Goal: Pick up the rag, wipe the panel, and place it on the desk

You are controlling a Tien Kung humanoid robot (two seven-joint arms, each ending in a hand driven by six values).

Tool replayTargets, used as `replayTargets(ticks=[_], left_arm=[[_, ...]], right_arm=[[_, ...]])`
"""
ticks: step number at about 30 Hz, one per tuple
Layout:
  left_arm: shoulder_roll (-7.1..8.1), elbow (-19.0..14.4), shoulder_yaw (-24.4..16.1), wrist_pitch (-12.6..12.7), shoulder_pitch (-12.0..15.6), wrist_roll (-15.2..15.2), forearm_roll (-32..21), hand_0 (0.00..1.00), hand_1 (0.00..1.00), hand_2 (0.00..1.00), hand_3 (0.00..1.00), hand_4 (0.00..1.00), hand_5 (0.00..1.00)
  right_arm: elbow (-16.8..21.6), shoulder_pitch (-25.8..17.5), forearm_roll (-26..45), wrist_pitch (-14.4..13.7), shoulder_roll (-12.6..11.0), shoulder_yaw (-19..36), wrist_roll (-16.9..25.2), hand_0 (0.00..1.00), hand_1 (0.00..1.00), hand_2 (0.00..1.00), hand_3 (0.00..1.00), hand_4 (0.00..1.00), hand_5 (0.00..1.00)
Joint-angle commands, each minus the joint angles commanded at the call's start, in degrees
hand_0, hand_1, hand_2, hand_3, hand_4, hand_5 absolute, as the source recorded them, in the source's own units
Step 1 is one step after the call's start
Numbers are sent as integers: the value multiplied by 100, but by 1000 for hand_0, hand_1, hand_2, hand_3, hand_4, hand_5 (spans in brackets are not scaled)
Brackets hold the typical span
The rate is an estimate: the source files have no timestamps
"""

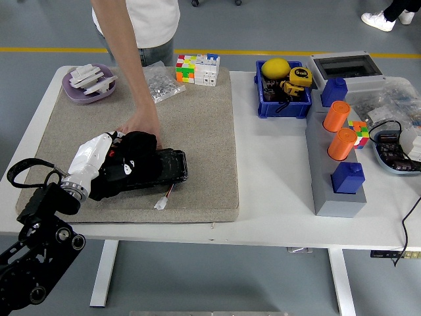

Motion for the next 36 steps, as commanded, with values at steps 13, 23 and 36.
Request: replayTargets(ticks=[13, 23, 36], left_arm=[[-113, 25, 1022, 34, -468, 12, -107, 212, 134, 534, 505, 85, 2], [-200, 84, 1183, 76, -595, 10, -116, 213, 137, 534, 505, 86, 2], [-242, 79, 902, 205, -372, -9, -66, 269, 211, 531, 501, 74, 2]], right_arm=[[0, 22, 146, -11, -7, -149, -14, 705, 605, 595, 574, 998, 448], [0, 0, 539, -68, 9, -571, -50, 706, 606, 596, 572, 998, 448], [0, -181, 1607, -125, 83, -1830, -204, 706, 606, 597, 572, 998, 449]])
